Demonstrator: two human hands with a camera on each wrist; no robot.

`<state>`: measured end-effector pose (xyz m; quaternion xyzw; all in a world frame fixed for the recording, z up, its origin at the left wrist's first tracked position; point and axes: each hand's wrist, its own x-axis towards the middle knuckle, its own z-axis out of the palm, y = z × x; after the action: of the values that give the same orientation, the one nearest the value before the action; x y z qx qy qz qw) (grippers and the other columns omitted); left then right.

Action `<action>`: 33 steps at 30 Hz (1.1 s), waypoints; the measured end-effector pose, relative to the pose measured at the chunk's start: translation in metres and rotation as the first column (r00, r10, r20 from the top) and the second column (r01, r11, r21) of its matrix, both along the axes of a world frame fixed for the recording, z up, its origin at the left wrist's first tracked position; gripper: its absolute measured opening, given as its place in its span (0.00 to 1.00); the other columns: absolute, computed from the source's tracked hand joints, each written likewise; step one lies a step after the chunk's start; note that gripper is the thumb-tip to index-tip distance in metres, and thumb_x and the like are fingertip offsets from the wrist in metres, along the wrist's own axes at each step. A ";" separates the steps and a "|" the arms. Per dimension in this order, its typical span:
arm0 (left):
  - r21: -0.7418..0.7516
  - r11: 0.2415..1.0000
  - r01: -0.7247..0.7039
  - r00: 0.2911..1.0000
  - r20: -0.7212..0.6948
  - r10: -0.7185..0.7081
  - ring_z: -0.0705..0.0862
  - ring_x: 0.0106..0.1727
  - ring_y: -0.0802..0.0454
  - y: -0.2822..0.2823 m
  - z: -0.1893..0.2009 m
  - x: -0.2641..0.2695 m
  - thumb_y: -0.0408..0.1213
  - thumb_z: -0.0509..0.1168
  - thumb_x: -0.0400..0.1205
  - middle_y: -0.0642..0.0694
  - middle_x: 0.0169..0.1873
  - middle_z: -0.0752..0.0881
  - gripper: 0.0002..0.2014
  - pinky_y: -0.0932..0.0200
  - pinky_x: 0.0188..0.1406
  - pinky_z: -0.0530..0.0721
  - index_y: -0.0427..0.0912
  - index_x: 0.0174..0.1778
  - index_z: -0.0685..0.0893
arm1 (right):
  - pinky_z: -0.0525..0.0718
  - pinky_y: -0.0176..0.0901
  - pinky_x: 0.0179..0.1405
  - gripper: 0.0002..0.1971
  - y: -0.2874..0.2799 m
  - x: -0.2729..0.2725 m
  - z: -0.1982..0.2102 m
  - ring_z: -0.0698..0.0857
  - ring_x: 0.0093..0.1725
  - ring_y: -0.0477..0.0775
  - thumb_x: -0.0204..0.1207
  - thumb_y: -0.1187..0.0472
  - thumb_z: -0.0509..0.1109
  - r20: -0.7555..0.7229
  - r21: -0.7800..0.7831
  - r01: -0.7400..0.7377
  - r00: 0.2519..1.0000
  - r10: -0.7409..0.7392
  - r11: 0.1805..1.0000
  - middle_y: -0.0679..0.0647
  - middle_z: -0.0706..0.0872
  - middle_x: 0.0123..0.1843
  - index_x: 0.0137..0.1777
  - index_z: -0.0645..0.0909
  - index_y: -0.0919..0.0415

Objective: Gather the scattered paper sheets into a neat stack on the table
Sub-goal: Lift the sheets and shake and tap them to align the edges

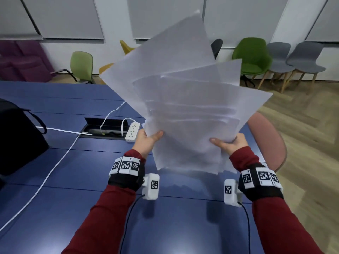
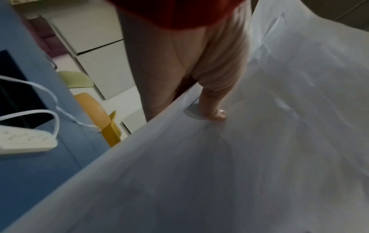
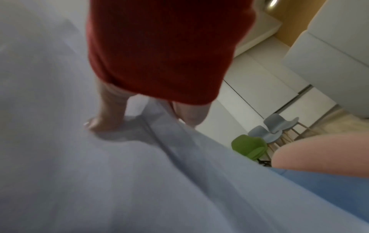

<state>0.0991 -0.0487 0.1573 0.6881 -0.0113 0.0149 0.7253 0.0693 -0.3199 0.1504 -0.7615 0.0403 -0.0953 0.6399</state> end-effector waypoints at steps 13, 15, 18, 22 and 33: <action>-0.061 0.992 -0.108 0.980 -0.176 0.096 0.84 0.60 0.52 -0.022 0.006 -0.019 0.42 0.75 0.73 0.49 0.56 0.85 0.21 0.61 0.61 0.76 0.43 0.60 0.80 | 0.80 0.18 0.31 0.11 0.027 -0.014 -0.038 0.84 0.29 0.29 0.67 0.69 0.78 -0.049 0.196 0.172 0.985 -0.166 0.965 0.45 0.84 0.38 0.44 0.81 0.58; -0.139 0.977 -0.163 0.973 -0.188 0.135 0.84 0.62 0.52 -0.026 0.020 -0.019 0.57 0.74 0.69 0.51 0.59 0.85 0.26 0.56 0.65 0.77 0.48 0.59 0.80 | 0.82 0.23 0.33 0.10 0.025 -0.009 -0.036 0.84 0.26 0.27 0.66 0.71 0.77 -0.013 0.163 0.194 0.981 -0.194 0.967 0.47 0.85 0.37 0.40 0.82 0.56; -0.168 0.969 -0.178 0.957 -0.260 0.131 0.82 0.68 0.43 -0.025 0.012 -0.007 0.78 0.66 0.58 0.47 0.67 0.83 0.46 0.40 0.72 0.75 0.53 0.68 0.79 | 0.83 0.21 0.36 0.08 0.021 -0.007 -0.037 0.86 0.29 0.29 0.66 0.70 0.78 0.009 0.148 0.161 0.986 -0.164 0.976 0.49 0.87 0.38 0.43 0.85 0.60; -0.126 0.992 -0.004 0.969 -0.246 -0.028 0.85 0.65 0.48 -0.023 0.033 -0.029 0.80 0.59 0.61 0.49 0.63 0.87 0.45 0.44 0.71 0.78 0.54 0.67 0.80 | 0.84 0.21 0.41 0.19 0.014 -0.016 -0.052 0.88 0.36 0.31 0.63 0.74 0.79 -0.052 0.116 0.046 0.998 -0.040 0.992 0.53 0.89 0.45 0.55 0.84 0.67; -0.265 0.947 -0.182 0.960 -0.256 0.113 0.67 0.80 0.48 -0.019 0.047 -0.022 0.83 0.47 0.62 0.54 0.80 0.67 0.48 0.33 0.76 0.68 0.63 0.77 0.66 | 0.87 0.28 0.47 0.18 0.020 -0.017 -0.055 0.90 0.39 0.35 0.64 0.72 0.78 -0.087 0.147 0.024 0.996 -0.011 0.989 0.56 0.90 0.47 0.56 0.85 0.67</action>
<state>0.0770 -0.0673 0.2045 0.5716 0.1296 -0.0113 0.8102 0.0522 -0.2997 0.0954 -0.7149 0.0815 -0.0646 0.6915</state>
